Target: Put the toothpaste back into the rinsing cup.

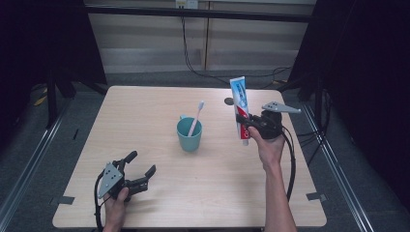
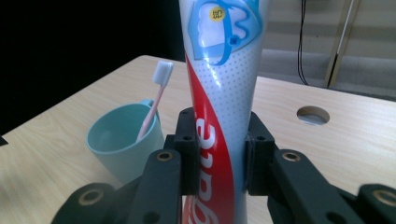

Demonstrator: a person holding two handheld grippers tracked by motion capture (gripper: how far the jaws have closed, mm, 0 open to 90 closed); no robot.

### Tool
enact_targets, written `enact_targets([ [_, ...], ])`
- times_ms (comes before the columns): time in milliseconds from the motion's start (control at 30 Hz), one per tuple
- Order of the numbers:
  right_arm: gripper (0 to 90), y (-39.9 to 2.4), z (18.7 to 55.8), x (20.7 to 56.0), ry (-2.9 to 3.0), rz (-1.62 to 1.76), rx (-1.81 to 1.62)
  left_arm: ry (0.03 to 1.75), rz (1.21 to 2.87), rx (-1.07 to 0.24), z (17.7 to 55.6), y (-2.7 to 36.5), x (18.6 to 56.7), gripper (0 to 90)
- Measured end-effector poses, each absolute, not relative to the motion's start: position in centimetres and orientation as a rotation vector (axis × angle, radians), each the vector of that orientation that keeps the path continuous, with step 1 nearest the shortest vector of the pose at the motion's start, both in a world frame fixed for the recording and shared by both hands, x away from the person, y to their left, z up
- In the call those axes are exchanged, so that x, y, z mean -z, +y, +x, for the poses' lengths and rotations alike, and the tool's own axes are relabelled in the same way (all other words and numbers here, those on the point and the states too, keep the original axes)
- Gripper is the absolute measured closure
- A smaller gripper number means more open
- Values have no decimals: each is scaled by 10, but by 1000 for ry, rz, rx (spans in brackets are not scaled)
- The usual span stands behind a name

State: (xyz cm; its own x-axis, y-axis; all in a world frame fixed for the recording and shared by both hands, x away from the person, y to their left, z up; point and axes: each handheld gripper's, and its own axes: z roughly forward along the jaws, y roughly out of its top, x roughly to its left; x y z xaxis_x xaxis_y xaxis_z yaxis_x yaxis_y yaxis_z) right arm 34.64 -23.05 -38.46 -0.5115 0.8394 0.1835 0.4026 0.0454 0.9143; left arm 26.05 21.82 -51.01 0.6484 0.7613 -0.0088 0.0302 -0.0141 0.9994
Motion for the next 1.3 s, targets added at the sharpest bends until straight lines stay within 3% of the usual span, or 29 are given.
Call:
enact_targets([
  [900,722,-224,347,364,1797,1127,-1586,694,1487,-662,261,218,510,158],
  [1300,719,-202,357,358,1847,1077,-1630,697,1476,-657,260,218,510,158],
])
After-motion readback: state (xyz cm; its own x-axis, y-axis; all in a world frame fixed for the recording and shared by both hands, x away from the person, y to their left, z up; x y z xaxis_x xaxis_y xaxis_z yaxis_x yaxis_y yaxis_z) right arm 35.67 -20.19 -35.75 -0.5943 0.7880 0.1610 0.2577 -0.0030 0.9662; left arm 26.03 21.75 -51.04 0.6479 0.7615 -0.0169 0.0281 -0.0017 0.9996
